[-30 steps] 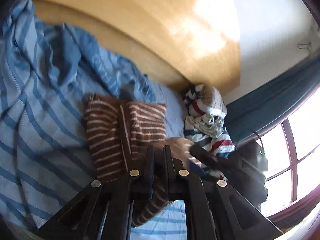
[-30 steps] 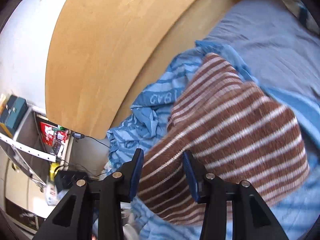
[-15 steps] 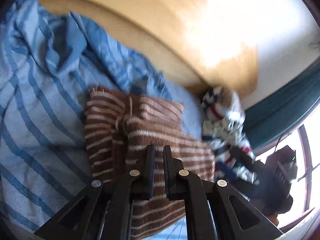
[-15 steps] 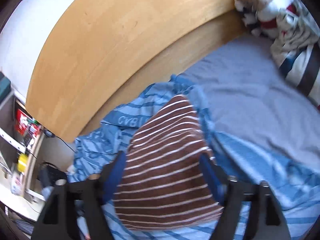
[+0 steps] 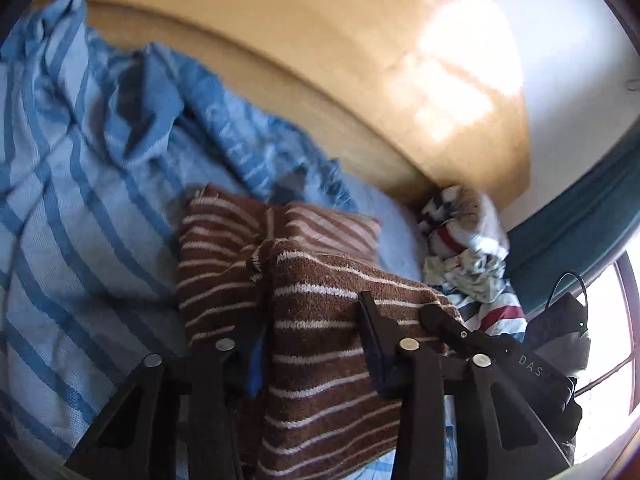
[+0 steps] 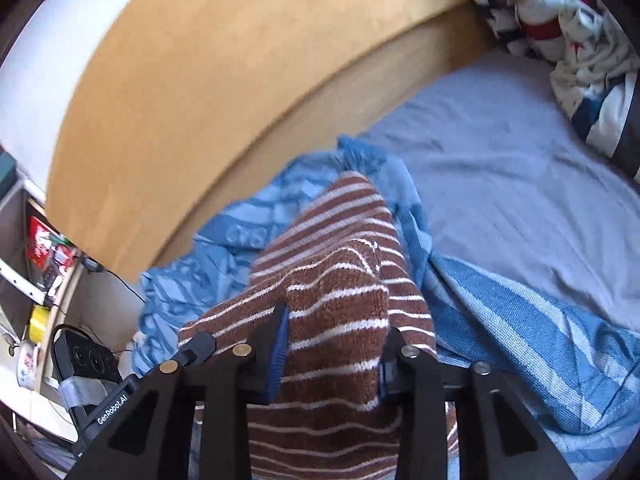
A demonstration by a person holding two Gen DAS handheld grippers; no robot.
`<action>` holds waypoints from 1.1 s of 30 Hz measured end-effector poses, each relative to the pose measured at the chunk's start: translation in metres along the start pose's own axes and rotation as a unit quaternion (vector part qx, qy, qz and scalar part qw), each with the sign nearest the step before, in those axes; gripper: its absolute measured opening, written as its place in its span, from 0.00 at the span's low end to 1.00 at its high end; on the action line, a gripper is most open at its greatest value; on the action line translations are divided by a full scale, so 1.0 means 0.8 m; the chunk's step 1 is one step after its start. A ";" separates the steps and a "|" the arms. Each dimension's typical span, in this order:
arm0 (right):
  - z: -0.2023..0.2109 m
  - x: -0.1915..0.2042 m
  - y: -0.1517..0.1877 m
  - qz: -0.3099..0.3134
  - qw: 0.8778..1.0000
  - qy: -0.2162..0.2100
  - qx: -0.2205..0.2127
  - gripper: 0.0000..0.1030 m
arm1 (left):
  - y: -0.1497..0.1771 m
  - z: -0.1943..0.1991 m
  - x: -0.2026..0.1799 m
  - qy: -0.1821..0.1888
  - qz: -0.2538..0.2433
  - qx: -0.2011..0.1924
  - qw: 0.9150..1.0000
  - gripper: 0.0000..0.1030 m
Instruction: Fold clothes
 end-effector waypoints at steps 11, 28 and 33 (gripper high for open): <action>-0.077 0.016 -0.072 -0.012 0.998 0.060 0.003 0.47 | -0.063 -0.084 0.057 -0.097 0.032 0.000 0.995 0.38; -0.139 0.010 -0.031 0.077 0.989 0.123 0.019 0.47 | -0.038 0.007 0.040 -0.109 0.012 -0.160 0.981 0.42; -0.144 0.024 -0.032 0.113 0.982 0.150 0.004 0.48 | -0.039 -0.028 -0.022 -0.115 -0.141 -0.112 0.977 0.08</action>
Point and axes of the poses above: each gripper's, at about its wrist camera, not at the fingertips, and z roughly against the way its jaws point, x to its left, y to its underside, the point moved 3 cm from there along -z, roughly the way its jaws point, and after that the axes turned 1 degree about y, right-handed, at the moved point
